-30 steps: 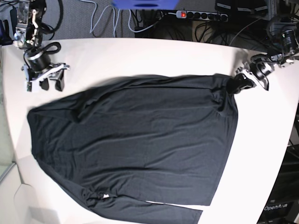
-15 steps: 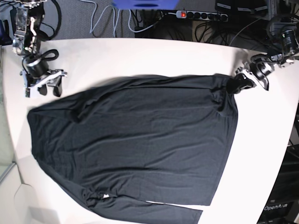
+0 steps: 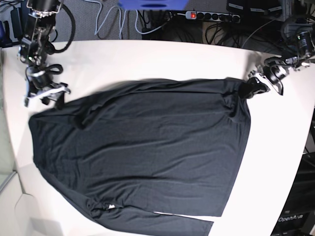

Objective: Fold the T-shirt properly
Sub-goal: 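Move the right gripper to the other shoulder corner and pinch it, then lift the shoulder edge with both grippers and drag it toward the hem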

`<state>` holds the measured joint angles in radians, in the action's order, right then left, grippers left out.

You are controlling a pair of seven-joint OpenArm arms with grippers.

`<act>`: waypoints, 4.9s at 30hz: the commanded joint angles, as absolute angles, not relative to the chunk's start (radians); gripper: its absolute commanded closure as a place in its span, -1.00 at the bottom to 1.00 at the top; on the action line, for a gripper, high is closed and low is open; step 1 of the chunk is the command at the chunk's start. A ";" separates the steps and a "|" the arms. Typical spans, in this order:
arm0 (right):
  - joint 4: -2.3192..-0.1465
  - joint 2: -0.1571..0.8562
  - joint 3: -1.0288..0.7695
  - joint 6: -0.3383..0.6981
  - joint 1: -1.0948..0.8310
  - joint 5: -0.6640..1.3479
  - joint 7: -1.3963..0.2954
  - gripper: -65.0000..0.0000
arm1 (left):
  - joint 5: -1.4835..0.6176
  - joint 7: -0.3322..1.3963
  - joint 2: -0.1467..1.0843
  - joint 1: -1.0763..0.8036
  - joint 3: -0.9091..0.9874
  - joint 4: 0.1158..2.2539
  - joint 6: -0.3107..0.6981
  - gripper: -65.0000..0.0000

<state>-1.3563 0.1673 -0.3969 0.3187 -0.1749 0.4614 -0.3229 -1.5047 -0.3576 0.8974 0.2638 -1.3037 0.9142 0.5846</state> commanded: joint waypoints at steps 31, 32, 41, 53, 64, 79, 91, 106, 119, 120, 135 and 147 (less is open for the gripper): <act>-1.346 0.133 -0.470 0.326 -0.047 0.466 -0.394 -0.09 | -1.484 -0.194 0.898 0.231 -1.320 0.900 0.512 1.00; -1.346 0.133 -0.470 0.326 -0.045 0.466 -0.394 -0.09 | -1.484 -0.194 0.898 0.231 -1.320 0.900 0.512 1.00; -1.346 0.124 -0.429 0.326 -0.021 0.466 -0.392 -0.09 | -1.484 -0.194 0.898 0.232 -1.320 0.900 0.512 1.00; -1.346 0.107 -0.470 0.325 -0.028 0.464 -0.384 -0.09 | -1.484 -0.194 0.898 0.232 -1.320 0.900 0.512 1.00; -1.283 0.091 -0.524 0.320 -0.019 0.464 -0.383 -0.09 | -1.484 -0.193 0.898 0.249 -1.319 0.900 0.512 1.00; -1.175 0.090 -0.536 0.320 0.010 0.464 -0.383 0.33 | -1.484 -0.193 0.898 0.252 -1.320 0.900 0.512 1.00; -1.178 0.093 -0.535 0.320 0.010 0.463 -0.383 1.00 | -1.484 -0.193 0.898 0.254 -1.320 0.900 0.512 1.00; -1.300 0.105 -0.533 0.320 -0.005 0.463 -0.392 1.00 | -1.484 -0.067 0.941 0.329 -1.274 0.908 0.444 1.00; -1.420 0.105 -0.532 0.320 -0.005 0.463 -0.435 1.00 | -1.484 0.114 0.941 0.329 -1.070 0.915 0.441 1.00; -1.422 0.105 -0.532 0.320 -0.002 0.463 -0.440 1.00 | -1.484 0.124 0.941 0.329 -1.055 0.915 0.441 1.00; -1.420 0.116 -0.496 0.320 0.033 0.461 -0.443 1.00 | -1.484 0.298 0.901 0.331 -0.773 0.905 0.440 1.00; -1.422 0.120 -0.487 0.320 0.051 0.461 -0.441 1.00 | -1.484 0.430 0.773 0.357 -0.621 0.906 0.440 1.00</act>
<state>-1.4002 0.1047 -0.4820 0.3145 0.0357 0.4496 -0.4679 -1.4708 0.4465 0.7429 0.3347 -0.6327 0.8978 0.4297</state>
